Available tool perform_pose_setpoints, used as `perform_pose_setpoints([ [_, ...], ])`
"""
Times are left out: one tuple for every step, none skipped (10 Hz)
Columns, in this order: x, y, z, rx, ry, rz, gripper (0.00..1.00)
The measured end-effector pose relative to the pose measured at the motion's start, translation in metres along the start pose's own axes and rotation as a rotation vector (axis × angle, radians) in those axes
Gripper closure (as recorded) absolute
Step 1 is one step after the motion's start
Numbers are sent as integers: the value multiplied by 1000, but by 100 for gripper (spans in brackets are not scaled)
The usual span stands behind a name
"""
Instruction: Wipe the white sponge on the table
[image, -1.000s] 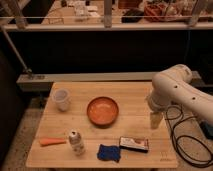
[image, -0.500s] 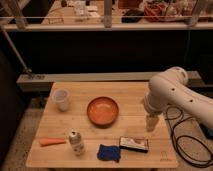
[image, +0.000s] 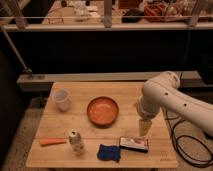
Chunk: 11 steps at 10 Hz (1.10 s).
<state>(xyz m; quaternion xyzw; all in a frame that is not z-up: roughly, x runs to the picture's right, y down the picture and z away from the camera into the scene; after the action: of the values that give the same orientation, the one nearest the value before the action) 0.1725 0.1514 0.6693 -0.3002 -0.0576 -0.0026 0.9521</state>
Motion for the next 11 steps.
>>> perform_pose_setpoints([
  [-7,3,4,-3,-6,-9,20],
  [-19,5,8,-5,-13,-15,20],
  [-26,9,11,-7,-18,-16,20],
  [-31,14,17,-9,-24,-17,20],
  [-32,18,24,-10,-29,-16,20],
  [-33,22,28,-12,-33,-16,20],
  [-35,24,31,-14,-37,-17,20],
  [-39,26,33,-16,-42,-18,20],
  [-44,29,37,-19,-47,-22,20],
  [-49,35,43,-22,-53,-22,20],
  [-51,40,52,-23,-57,-22,20],
])
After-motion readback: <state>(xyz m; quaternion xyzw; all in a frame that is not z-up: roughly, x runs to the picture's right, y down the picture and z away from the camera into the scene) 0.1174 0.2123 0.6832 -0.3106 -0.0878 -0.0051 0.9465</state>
